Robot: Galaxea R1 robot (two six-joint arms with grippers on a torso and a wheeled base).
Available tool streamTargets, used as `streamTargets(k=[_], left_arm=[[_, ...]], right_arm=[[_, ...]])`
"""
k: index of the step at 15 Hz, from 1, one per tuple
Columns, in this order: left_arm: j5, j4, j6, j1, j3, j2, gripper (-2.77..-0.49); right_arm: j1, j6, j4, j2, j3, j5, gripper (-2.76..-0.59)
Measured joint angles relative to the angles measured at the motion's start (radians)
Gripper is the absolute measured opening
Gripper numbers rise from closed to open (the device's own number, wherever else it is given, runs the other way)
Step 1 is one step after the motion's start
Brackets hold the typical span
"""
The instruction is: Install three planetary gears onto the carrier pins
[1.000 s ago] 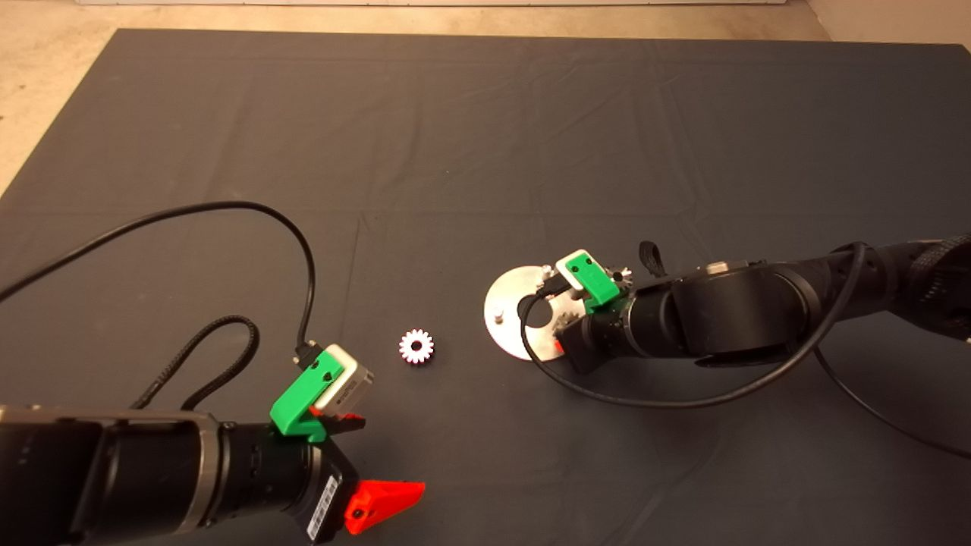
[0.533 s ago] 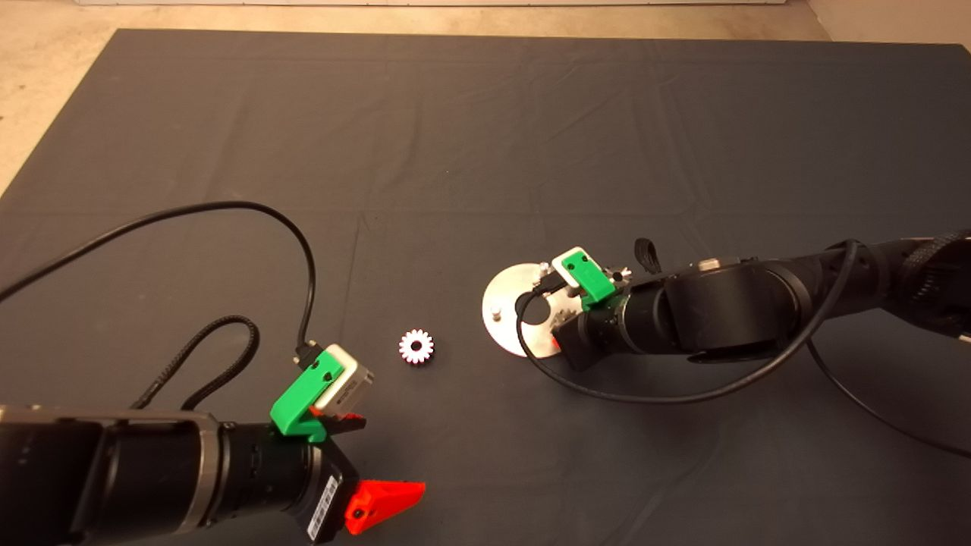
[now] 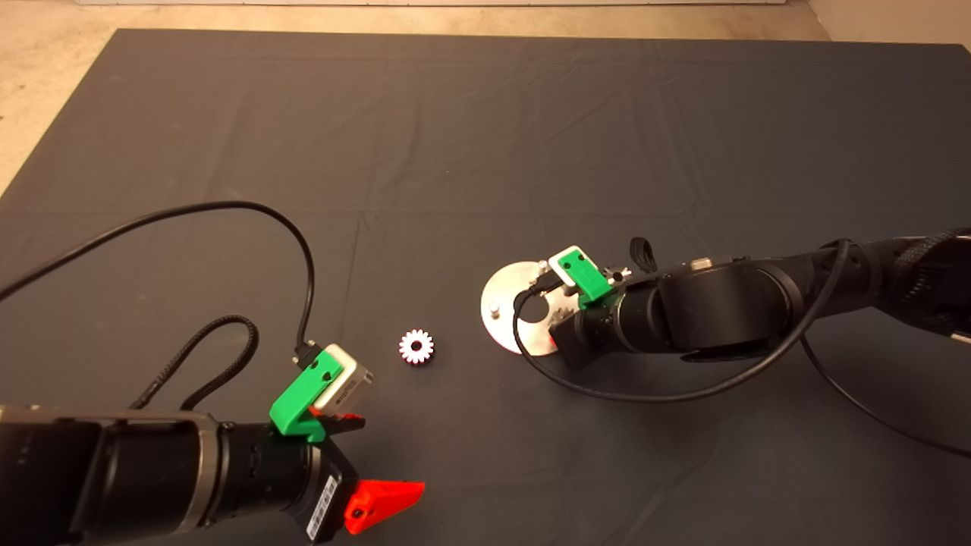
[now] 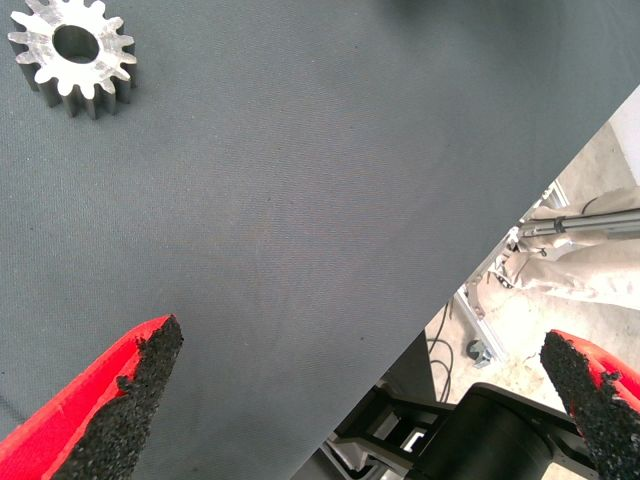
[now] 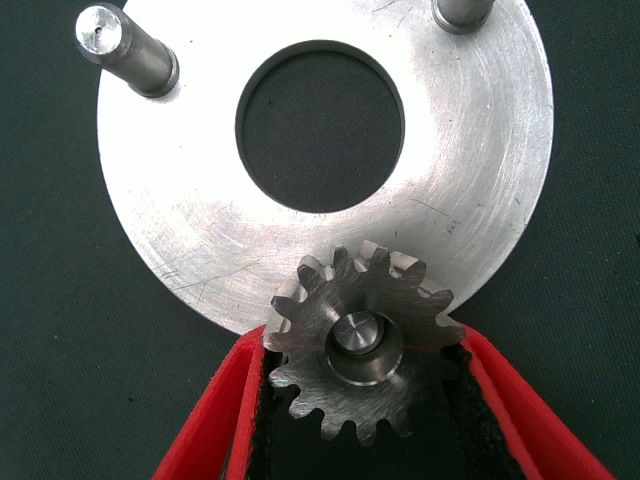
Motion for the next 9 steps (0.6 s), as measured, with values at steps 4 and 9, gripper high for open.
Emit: streamTargets(k=[4,9], left_arm=[[0.0,0.0,0.0,0.0,0.0,0.0,-0.64],[0.0,0.0,0.0,0.0,0.0,0.0,-0.64]], right_arm=[[0.0,0.0,0.0,0.002,-0.001,-0.001,-2.28],[0.0,0.0,0.0,0.002,-0.001,0.003,-2.2]])
